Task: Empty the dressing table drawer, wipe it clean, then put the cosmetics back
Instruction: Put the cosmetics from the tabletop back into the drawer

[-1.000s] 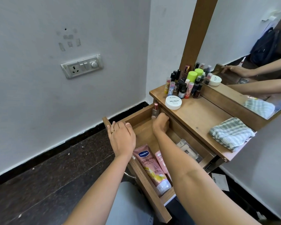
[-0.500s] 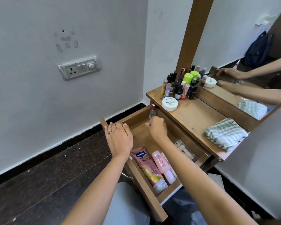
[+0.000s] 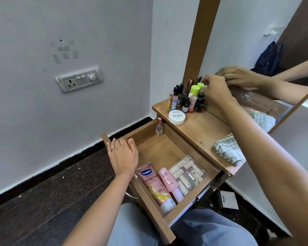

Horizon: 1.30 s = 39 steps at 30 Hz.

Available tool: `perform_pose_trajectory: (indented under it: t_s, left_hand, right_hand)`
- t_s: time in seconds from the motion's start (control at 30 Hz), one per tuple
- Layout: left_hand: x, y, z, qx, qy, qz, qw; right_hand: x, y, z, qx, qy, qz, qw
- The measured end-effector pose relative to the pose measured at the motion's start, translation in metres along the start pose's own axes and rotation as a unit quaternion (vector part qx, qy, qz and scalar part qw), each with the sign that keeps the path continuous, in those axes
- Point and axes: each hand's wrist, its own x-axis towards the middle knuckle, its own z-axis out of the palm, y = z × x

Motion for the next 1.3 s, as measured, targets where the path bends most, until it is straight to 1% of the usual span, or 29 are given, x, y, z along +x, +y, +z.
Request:
perform_pose_trajectory:
  t_s: [0.13, 0.3, 0.47, 0.6, 0.8, 1.1, 1.3]
  left_hand:
    - [0.000, 0.000, 0.000, 0.000, -0.004, -0.004, 1.000]
    - [0.000, -0.001, 0.002, 0.002, -0.003, -0.005, 1.000]
    - [0.001, -0.002, 0.004, -0.003, 0.005, -0.002, 1.000]
    - [0.000, -0.003, 0.005, -0.001, 0.008, 0.002, 1.000]
    - [0.001, -0.003, 0.004, -0.002, -0.001, -0.003, 1.000]
    - [0.001, -0.004, 0.005, -0.006, 0.006, 0.003, 1.000]
    - [0.001, -0.004, 0.004, -0.007, 0.005, 0.002, 1.000]
  right_hand:
    - [0.023, -0.003, 0.006, -0.009, -0.021, -0.011, 1.000]
    - [0.045, -0.018, 0.017, -0.077, -0.065, -0.049, 0.994]
    - [0.057, -0.036, 0.027, -0.142, -0.091, -0.031, 0.985]
    - [0.060, -0.046, 0.036, -0.202, -0.093, -0.021, 0.975]
    - [0.067, -0.054, 0.045, -0.297, -0.082, -0.046, 0.950]
    - [0.070, -0.055, 0.048, -0.326, -0.079, -0.066, 0.940]
    - [0.070, -0.062, 0.049, -0.332, -0.093, -0.051, 0.937]
